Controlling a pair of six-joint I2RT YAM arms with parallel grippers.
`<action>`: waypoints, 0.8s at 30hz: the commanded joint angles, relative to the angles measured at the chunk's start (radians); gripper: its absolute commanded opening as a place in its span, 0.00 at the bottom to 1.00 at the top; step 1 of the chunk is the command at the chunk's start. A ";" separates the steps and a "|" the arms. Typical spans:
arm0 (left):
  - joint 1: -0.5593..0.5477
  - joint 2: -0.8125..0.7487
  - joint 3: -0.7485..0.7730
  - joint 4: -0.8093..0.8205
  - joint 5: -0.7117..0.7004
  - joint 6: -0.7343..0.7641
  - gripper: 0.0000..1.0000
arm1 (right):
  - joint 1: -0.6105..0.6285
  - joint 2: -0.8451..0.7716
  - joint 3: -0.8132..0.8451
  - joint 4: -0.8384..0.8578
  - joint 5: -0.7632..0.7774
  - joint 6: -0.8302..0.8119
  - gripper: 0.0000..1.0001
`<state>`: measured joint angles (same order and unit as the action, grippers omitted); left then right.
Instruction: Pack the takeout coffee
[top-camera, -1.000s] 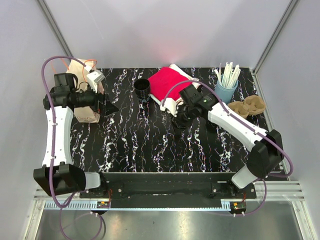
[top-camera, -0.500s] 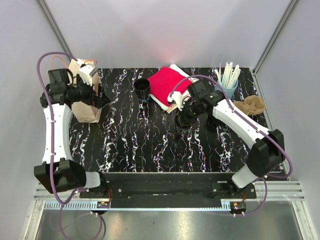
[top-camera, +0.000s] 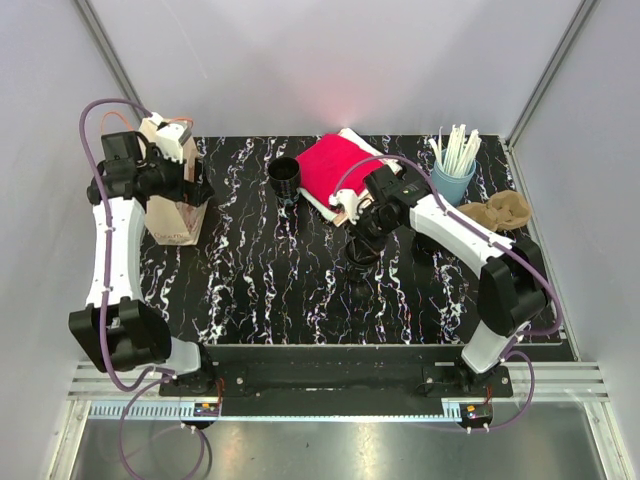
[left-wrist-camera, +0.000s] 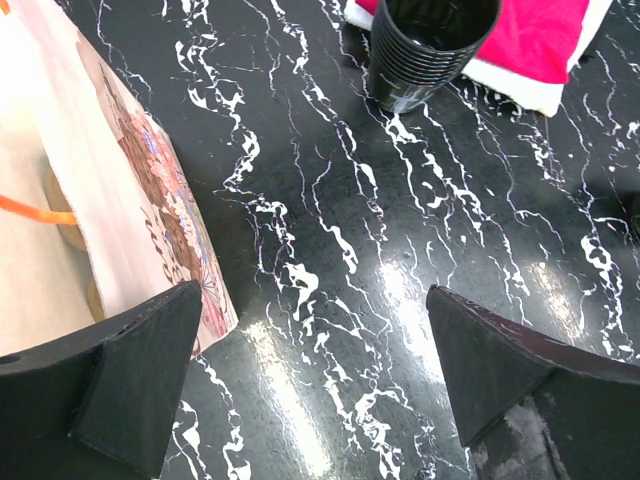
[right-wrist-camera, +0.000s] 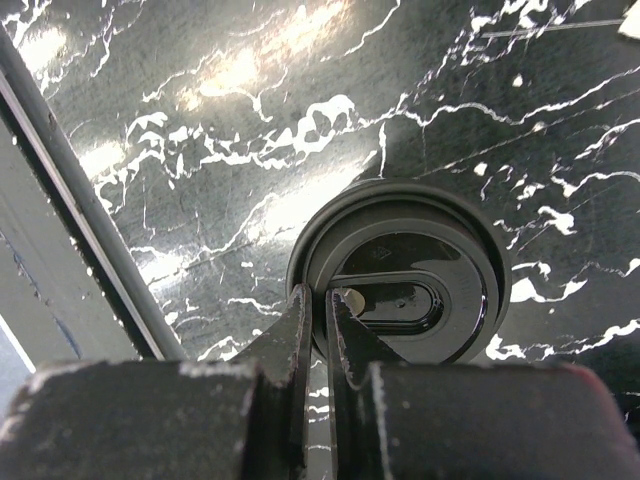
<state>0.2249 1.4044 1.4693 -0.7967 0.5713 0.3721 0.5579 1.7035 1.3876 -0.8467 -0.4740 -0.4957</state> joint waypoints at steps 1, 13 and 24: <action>0.007 0.024 0.029 0.063 -0.031 -0.010 0.99 | -0.001 0.001 0.034 0.051 -0.009 0.031 0.00; 0.007 0.044 0.023 0.068 -0.004 -0.022 0.99 | 0.063 0.027 0.036 0.055 0.051 0.022 0.00; 0.005 -0.030 0.000 0.068 0.079 -0.025 0.99 | 0.100 0.015 0.033 0.060 0.100 0.016 0.00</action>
<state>0.2249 1.4528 1.4685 -0.7818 0.5858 0.3542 0.6533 1.7199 1.3895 -0.8040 -0.4023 -0.4751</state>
